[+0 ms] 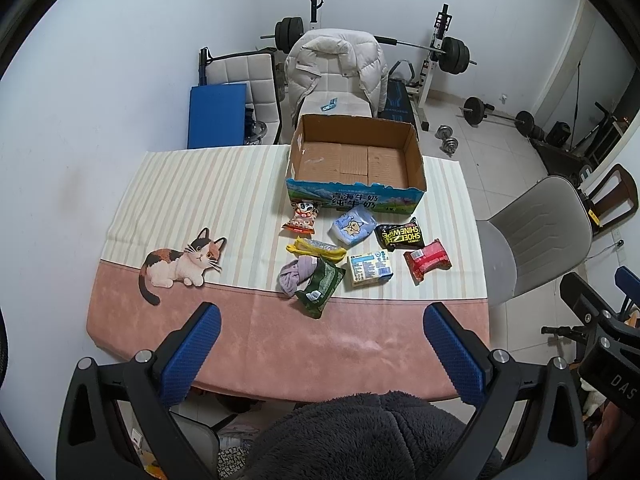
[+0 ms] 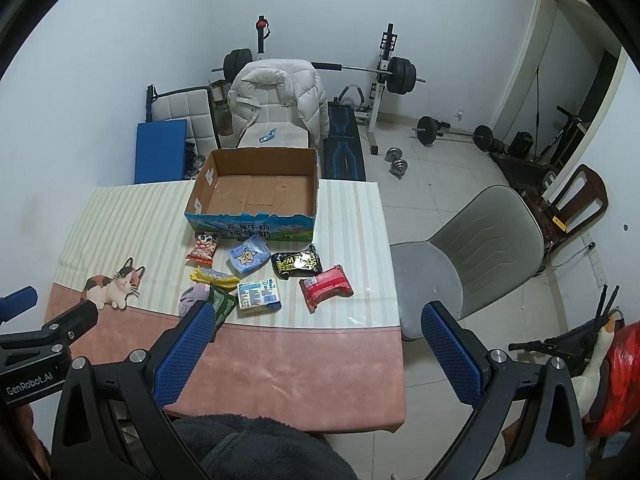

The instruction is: Organize soft objects

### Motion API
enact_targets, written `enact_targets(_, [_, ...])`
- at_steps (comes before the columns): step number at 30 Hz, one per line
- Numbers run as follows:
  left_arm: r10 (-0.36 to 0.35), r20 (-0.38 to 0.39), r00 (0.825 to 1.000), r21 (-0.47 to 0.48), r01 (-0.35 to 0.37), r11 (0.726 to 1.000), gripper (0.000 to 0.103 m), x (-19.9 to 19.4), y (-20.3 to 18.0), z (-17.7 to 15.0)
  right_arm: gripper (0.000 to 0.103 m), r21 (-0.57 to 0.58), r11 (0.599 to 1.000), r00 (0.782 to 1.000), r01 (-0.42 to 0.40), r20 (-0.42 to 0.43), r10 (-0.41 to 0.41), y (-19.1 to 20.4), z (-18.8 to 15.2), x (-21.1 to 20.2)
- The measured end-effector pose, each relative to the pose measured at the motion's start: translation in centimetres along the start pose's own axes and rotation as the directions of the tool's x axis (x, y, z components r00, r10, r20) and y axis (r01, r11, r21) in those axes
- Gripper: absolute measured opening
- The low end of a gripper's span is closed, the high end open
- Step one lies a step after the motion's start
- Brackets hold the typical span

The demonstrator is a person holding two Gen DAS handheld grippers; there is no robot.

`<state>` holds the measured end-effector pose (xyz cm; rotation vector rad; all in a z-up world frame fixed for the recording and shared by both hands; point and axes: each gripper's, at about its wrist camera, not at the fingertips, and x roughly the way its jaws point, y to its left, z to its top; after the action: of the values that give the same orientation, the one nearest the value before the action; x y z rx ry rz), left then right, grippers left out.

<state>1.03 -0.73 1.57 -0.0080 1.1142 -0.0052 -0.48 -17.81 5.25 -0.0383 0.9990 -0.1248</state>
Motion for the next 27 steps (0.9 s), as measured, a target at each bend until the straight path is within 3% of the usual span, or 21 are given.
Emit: enact_targets(27, [-0.008,0.002,1.0,-0.004,0.008,1.0,0.103,-0.25,0.01,-0.3,0.103,-0.006,1.0,1.0,-0.001,0.009,0.001,-0.2,-0.04,-0.53])
